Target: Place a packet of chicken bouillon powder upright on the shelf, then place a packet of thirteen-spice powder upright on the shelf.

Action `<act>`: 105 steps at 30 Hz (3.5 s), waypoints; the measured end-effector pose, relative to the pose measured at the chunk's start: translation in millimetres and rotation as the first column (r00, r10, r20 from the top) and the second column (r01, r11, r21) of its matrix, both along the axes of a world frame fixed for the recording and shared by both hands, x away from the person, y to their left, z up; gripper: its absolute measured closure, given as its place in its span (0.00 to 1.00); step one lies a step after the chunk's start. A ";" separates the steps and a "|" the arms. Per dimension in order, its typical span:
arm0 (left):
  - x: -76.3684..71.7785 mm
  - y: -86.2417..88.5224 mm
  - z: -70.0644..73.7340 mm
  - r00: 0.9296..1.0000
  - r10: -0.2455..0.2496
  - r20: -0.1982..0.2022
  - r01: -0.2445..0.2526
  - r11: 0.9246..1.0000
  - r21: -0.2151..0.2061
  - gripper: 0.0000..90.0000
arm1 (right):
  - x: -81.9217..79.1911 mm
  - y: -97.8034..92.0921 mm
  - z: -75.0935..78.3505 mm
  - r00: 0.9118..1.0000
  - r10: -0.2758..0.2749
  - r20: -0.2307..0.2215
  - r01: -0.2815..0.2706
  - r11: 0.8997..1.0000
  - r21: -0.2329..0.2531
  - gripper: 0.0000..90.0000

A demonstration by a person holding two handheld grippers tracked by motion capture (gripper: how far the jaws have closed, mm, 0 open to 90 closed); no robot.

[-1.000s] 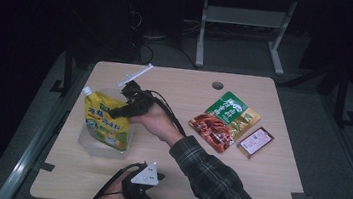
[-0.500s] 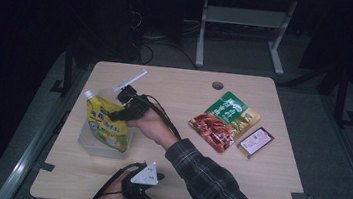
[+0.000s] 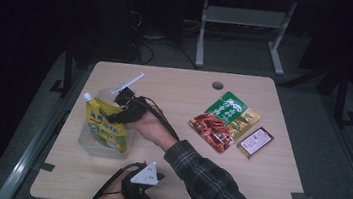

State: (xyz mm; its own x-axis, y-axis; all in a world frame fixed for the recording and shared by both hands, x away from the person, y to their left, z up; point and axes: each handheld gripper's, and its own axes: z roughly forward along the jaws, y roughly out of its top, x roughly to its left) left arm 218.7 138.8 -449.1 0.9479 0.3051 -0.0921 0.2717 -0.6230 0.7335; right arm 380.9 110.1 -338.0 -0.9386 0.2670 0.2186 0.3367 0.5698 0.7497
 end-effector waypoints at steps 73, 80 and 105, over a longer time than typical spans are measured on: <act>24.9 33.3 8.0 0.996 0.094 -0.011 -0.094 0.995 -0.030 0.18 | -83.3 -247.4 -64.2 0.956 -0.281 0.090 0.282 0.959 -0.009 0.28; 24.0 33.6 7.6 0.995 0.099 -0.020 -0.099 0.994 -0.036 0.18 | -86.4 -275.0 -75.7 0.935 -0.345 0.082 0.348 0.937 -0.023 0.28; 24.2 33.1 5.7 0.993 0.114 -0.036 -0.115 0.992 -0.042 0.19 | -12.2 -381.7 -74.0 0.742 -0.656 0.136 0.666 0.744 -0.043 0.92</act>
State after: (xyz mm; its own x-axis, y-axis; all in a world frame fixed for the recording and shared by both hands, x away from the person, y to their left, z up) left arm 242.9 171.9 -443.3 0.9032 0.4063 -0.1386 0.3640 -0.5537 0.7489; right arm 368.7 -271.6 -411.9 -0.5346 0.8416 0.0770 0.5745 0.2951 0.7635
